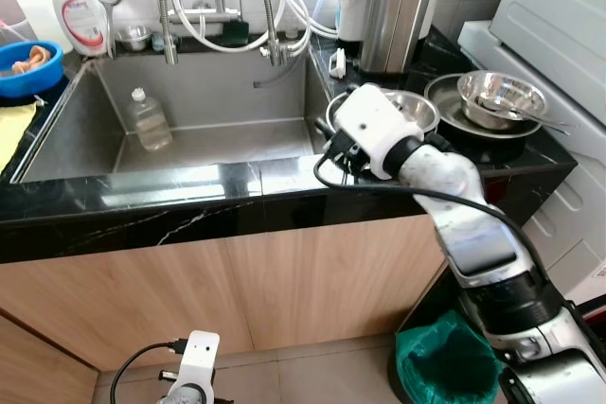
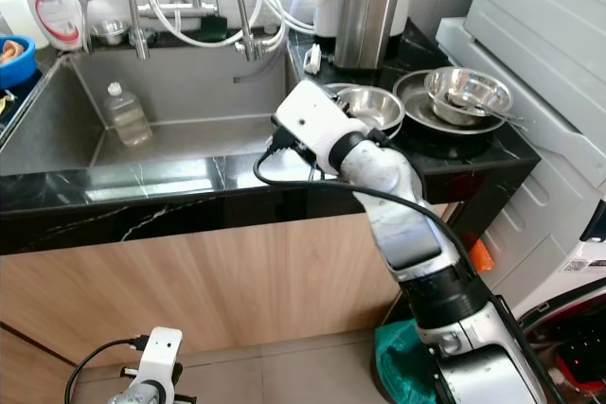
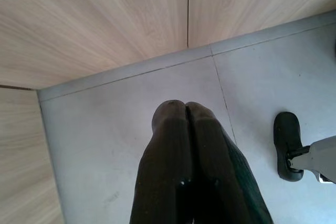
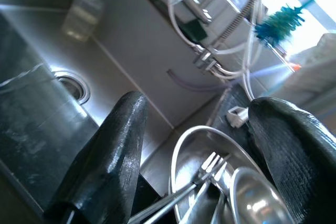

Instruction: Kitchen organization

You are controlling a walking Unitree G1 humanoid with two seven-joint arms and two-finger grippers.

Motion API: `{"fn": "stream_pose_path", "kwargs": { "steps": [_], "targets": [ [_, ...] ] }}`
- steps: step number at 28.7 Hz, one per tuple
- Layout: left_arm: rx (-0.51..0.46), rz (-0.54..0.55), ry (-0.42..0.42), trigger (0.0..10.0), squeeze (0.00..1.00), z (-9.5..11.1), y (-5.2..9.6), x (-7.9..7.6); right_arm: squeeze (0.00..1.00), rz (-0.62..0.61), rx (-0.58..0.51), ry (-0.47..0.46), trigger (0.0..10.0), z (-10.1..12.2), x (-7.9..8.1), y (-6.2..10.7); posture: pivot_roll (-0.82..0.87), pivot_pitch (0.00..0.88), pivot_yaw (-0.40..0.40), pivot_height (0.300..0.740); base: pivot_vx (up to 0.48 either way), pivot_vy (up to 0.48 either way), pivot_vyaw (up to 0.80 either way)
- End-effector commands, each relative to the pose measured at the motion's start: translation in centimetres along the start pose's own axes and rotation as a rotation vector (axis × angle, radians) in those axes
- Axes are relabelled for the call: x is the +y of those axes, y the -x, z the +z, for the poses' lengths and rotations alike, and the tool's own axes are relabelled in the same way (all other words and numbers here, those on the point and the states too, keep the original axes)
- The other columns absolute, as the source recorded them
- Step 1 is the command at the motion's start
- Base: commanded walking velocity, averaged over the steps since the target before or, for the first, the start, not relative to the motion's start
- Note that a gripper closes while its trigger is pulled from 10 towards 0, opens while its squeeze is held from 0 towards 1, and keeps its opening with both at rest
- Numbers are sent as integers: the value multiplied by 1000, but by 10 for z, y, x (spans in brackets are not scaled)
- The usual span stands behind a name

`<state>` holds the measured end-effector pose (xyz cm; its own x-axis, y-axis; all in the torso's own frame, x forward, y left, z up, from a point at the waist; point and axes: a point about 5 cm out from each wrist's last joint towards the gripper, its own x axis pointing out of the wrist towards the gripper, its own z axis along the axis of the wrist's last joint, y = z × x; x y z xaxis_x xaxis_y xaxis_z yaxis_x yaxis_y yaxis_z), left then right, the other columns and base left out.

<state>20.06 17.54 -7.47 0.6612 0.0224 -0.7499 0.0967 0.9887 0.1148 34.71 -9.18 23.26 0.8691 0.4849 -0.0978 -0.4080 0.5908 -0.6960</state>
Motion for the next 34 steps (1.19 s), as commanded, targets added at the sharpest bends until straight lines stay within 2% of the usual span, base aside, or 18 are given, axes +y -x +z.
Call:
{"fn": "stream_pose_path", "kwargs": {
  "steps": [1,2,3,6,8,12,21,34],
  "targets": [
    [23,-7,-9,10000,0,-5,1,0,914,47,-38,38,10000,12,4,-6,-216,0,-5,740,0,0,0],
    [23,-8,-9,10000,0,-5,1,0,914,51,-37,37,10000,13,5,-8,-216,0,-5,740,0,0,0],
    [24,-9,-10,10000,0,-6,1,0,0,76,-33,50,10000,16,8,-10,-215,0,-3,740,0,0,0],
    [25,-11,-11,10000,0,-6,1,0,0,109,-18,38,10000,17,13,-11,-215,0,-3,740,0,0,0],
    [28,-16,-12,10000,0,-7,1,0,0,145,11,87,10000,15,19,-11,-217,0,-2,740,0,0,0],
    [29,-18,-10,10000,0,-7,1,0,0,167,56,76,10000,9,26,-11,-212,0,-5,740,0,0,0],
    [30,-18,-8,10000,0,-6,1,1,0,117,159,101,10000,-6,18,-8,-214,0,-2,740,0,0,0],
    [28,-29,-22,10000,0,-5,1,1,0,102,251,95,10000,-20,20,-3,-211,1,-1,740,0,0,0]
  ]
}}
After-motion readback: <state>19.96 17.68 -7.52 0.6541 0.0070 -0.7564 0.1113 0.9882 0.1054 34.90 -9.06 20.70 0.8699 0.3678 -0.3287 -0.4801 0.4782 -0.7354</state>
